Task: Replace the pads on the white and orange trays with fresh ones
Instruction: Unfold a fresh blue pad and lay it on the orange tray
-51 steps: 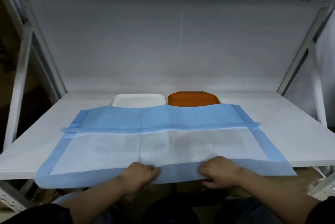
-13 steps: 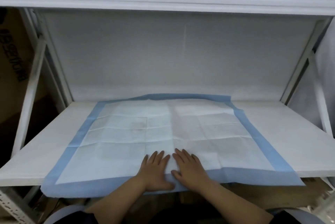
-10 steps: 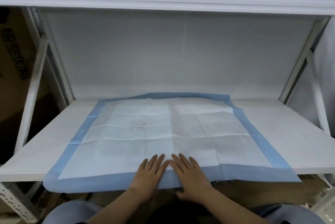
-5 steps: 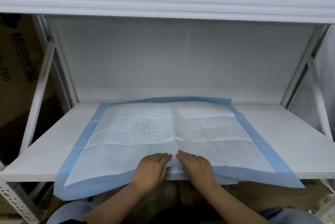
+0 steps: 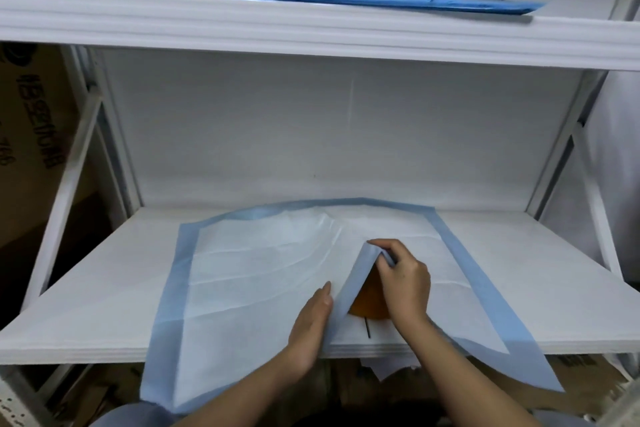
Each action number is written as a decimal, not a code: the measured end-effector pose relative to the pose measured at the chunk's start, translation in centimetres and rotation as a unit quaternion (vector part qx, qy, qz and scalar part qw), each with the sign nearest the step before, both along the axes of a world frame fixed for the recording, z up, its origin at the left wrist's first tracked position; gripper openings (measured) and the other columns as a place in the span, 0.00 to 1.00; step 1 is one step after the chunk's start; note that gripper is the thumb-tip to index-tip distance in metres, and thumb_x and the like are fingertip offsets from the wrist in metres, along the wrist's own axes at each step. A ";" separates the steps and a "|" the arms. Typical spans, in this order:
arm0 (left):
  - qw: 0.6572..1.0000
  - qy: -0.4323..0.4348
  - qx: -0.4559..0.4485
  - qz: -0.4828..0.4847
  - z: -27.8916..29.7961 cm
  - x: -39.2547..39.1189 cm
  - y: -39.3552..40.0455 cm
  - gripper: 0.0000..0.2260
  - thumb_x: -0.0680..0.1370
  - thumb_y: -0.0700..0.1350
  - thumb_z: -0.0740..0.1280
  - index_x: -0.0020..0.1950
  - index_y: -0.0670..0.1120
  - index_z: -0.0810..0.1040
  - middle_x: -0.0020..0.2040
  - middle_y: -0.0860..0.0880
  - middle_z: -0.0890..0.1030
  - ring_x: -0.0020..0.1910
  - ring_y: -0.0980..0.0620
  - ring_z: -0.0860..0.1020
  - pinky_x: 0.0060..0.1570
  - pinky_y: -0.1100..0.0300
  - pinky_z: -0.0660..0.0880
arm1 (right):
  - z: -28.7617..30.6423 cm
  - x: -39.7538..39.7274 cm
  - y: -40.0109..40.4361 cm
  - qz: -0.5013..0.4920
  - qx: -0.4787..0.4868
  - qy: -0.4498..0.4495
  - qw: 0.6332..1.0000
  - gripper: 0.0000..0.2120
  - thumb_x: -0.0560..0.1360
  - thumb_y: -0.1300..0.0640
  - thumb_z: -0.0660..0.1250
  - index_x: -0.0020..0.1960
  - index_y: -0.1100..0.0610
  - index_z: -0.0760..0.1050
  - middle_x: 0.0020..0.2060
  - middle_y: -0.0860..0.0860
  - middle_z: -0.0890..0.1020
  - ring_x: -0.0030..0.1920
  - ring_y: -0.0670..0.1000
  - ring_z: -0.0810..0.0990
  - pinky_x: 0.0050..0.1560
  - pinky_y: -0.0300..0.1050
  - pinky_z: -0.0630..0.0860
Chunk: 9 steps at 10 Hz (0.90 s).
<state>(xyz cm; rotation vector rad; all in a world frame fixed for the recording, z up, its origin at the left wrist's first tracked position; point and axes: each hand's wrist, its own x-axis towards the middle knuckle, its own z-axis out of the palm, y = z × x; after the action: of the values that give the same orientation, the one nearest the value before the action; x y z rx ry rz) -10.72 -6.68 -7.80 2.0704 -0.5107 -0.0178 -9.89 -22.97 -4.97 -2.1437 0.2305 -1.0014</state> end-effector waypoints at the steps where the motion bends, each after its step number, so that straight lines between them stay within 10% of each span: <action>1: 0.997 0.081 -0.006 -0.013 -3.9 3.3 -3.2 0.22 0.82 0.53 0.56 0.75 0.50 0.58 0.74 0.53 0.61 0.72 0.53 0.60 0.71 0.61 0.55 | 1.3 -0.4 -0.6 0.010 0.085 -0.036 0.996 0.04 0.74 0.60 0.68 0.45 0.52 0.75 0.37 0.40 0.80 0.38 0.38 0.78 0.34 0.32 0.72; 3: 0.993 0.112 0.003 -0.045 -3.4 2.8 -3.4 0.26 0.81 0.57 0.53 0.77 0.55 0.48 0.78 0.54 0.50 0.77 0.54 0.49 0.76 0.55 0.48 | 2.1 -1.0 -1.7 0.015 0.040 -0.014 0.999 0.17 0.72 0.64 0.67 0.33 0.53 0.62 0.33 0.40 0.79 0.39 0.40 0.79 0.32 0.41 0.70; 5: 0.984 -0.155 0.077 -0.049 1.4 0.5 -4.0 0.37 0.71 0.60 0.68 0.75 0.52 0.55 0.71 0.62 0.58 0.70 0.62 0.60 0.65 0.70 0.61 | 1.2 -1.0 -1.8 0.001 0.005 0.036 0.999 0.16 0.73 0.56 0.68 0.35 0.50 0.62 0.38 0.41 0.81 0.37 0.45 0.78 0.35 0.47 0.75; 6: 0.960 -0.263 0.094 0.027 2.4 1.0 -4.1 0.16 0.71 0.48 0.69 0.56 0.47 0.71 0.54 0.52 0.72 0.42 0.52 0.77 0.36 0.68 0.67 | 1.2 -1.1 -1.2 0.009 -0.033 0.046 0.998 0.14 0.74 0.53 0.68 0.36 0.49 0.63 0.38 0.41 0.81 0.34 0.44 0.77 0.33 0.42 0.72; 7: 0.944 -0.296 0.132 0.062 2.6 2.1 -3.1 0.10 0.70 0.43 0.68 0.39 0.51 0.66 0.36 0.53 0.71 0.29 0.54 0.69 0.28 0.61 0.63 | 1.1 -1.4 -1.5 0.002 -0.088 0.022 0.996 0.14 0.72 0.57 0.70 0.37 0.50 0.64 0.37 0.45 0.80 0.33 0.47 0.76 0.31 0.43 0.71; 9: 0.944 -0.303 0.098 0.084 3.6 1.9 -1.7 0.12 0.71 0.42 0.68 0.36 0.51 0.65 0.31 0.56 0.69 0.28 0.55 0.67 0.29 0.66 0.62 | 0.8 -1.8 -1.9 -0.006 -0.108 0.020 0.994 0.18 0.69 0.65 0.67 0.35 0.47 0.61 0.38 0.44 0.81 0.34 0.47 0.77 0.30 0.40 0.69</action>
<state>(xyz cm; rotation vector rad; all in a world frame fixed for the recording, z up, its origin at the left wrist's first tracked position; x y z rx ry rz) -8.80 -8.34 -4.18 2.2965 -0.7200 0.7148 -11.67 -24.85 -4.18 -2.3615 0.1591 -1.0308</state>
